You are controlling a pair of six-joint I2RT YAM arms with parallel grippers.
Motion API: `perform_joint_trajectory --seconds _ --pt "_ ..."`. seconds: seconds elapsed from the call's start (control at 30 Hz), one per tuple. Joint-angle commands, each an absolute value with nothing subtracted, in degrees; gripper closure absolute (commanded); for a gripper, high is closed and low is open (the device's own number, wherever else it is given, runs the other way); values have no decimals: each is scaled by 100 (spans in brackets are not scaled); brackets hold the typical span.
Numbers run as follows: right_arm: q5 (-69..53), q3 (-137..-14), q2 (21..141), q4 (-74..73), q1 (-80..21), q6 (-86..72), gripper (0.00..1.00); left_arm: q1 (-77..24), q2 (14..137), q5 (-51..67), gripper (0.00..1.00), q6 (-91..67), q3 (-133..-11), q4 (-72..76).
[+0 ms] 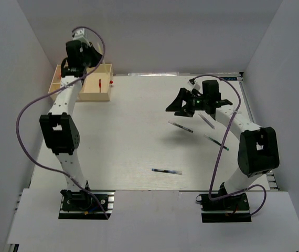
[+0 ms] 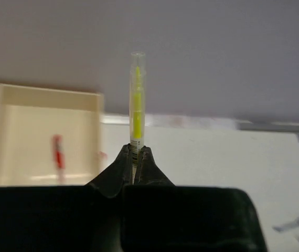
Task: Sort the stationery into containers
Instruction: Place the pen in the storage box.
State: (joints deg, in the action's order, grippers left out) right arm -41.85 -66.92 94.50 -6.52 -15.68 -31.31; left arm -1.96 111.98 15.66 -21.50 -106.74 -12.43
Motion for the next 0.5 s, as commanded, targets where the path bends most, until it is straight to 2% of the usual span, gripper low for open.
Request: perform_joint_trajectory --seconds 0.0,0.1,0.2,0.47 --pt "-4157 -6601 9053 -589 -1529 -2777 12 184 11750 282 100 -687 -11487 -2041" --pt "-4175 -6513 9018 -545 -1511 -2760 12 324 12180 255 100 -273 -11741 -1548" --pt "-4175 -6487 9000 -562 -1468 -2698 12 404 12969 395 100 -228 -12725 -1801" --pt "-4008 -6240 8921 -466 -1459 -2558 13 290 13552 238 100 217 -12621 -1502"
